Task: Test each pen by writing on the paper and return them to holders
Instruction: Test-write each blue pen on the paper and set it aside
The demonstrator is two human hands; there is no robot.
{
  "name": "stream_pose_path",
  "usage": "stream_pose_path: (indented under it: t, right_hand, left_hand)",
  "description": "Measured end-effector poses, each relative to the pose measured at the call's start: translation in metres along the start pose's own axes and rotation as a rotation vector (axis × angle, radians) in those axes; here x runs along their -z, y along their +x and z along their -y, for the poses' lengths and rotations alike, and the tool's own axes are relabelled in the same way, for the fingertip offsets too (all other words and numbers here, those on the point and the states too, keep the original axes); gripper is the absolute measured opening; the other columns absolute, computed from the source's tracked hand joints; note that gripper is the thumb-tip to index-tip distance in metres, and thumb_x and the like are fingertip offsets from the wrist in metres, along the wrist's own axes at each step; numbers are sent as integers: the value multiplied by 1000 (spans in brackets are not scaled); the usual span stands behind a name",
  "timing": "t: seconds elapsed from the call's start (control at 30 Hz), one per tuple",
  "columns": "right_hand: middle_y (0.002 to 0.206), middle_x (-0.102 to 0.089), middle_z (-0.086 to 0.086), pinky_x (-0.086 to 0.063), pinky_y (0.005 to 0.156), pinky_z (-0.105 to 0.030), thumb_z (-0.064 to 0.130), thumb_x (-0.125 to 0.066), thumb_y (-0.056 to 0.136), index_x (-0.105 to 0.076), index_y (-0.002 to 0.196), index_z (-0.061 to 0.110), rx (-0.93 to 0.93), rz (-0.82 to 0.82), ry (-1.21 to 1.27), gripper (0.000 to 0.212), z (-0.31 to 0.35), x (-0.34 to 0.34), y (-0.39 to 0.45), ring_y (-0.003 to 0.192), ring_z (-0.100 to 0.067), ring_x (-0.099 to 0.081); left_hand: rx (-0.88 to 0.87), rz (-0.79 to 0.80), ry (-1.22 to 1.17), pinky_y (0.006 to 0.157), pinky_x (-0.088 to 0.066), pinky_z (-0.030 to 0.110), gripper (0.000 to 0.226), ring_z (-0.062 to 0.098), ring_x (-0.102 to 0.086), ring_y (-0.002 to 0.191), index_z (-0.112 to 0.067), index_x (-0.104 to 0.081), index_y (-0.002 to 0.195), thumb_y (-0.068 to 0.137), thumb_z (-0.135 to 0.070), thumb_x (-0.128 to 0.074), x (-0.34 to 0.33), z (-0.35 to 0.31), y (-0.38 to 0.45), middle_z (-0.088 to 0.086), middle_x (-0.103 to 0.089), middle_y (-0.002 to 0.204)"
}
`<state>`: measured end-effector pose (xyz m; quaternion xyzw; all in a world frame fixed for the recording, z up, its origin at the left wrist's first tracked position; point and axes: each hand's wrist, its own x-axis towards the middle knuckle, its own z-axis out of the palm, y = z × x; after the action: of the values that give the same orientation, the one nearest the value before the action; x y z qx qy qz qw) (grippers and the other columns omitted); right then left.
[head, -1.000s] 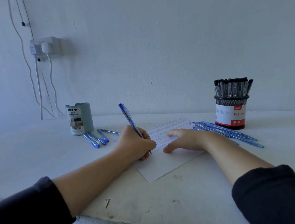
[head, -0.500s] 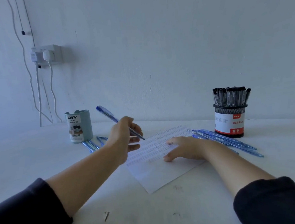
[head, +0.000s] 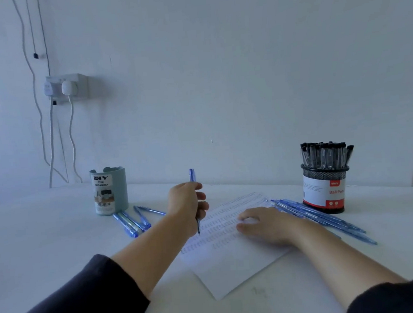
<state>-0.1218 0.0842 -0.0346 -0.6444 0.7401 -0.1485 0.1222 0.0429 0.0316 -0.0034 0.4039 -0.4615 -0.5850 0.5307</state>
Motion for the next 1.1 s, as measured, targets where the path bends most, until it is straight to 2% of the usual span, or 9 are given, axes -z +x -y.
stream_pose_path:
  t: [0.13,0.37,0.53,0.63,0.7,0.83,0.97,1.1]
  right_hand:
    - [144,-43,10,-30,110,-35,52,-44,91,-46,135,34,2,16,-50,47,3,0,2,133,-15,-37]
    - [151,-35,8,-26,112,-30,50,-40,96,-39,141,30,28,27,-73,50,5,1,-3,138,-14,-31]
    - [145,-41,11,-28,112,-34,51,-40,95,-47,133,36,18,-14,-16,42,3,0,-5,134,-12,-36]
    - [135,-52,10,-34,107,-36,50,-42,94,-56,110,40,24,-48,63,24,1,-1,-4,124,-11,-46]
    - [133,-54,9,-37,104,-34,48,-43,94,-59,111,38,36,-101,145,25,3,-1,-5,122,-11,-49]
    - [122,-61,6,-41,96,-28,35,-47,98,-62,118,23,126,-252,344,28,15,3,-11,117,-10,-53]
    - [107,-68,3,-43,92,-28,32,-51,96,-60,122,22,159,-310,459,29,27,4,-16,106,-11,-59]
    - [99,-60,5,-44,73,-24,32,-56,94,-60,120,23,162,-352,374,28,28,4,-17,90,-11,-57]
  left_hand:
    - [-11,62,-21,34,-26,19,23,12,-36,39,-7,-60,83,97,-23,-51,2,-6,-6,3,-41,62]
    - [-53,28,-18,39,-35,23,32,16,-40,44,-3,-59,82,101,-20,-39,4,-6,-3,5,-41,61]
    - [-95,-6,35,48,-36,25,30,15,-39,53,-6,-62,82,101,-20,-42,6,-5,-3,4,-42,62]
    - [-104,-36,67,58,-41,28,27,14,-39,58,-7,-66,94,100,-22,-45,6,-2,-1,3,-47,67]
    - [-118,-47,75,69,-45,33,24,13,-42,63,-8,-64,101,101,-22,-45,6,0,1,1,-59,72]
    - [-141,-46,63,55,-32,25,18,13,-43,65,-13,-52,113,102,-22,-41,5,1,2,-4,-69,77]
    - [-119,32,13,58,-40,25,14,12,-52,60,-7,-49,108,102,-10,-37,2,1,-2,6,-70,87]
    - [-91,142,0,57,-44,28,12,18,-59,62,-7,-51,97,101,-8,-40,0,2,-6,14,-71,89]
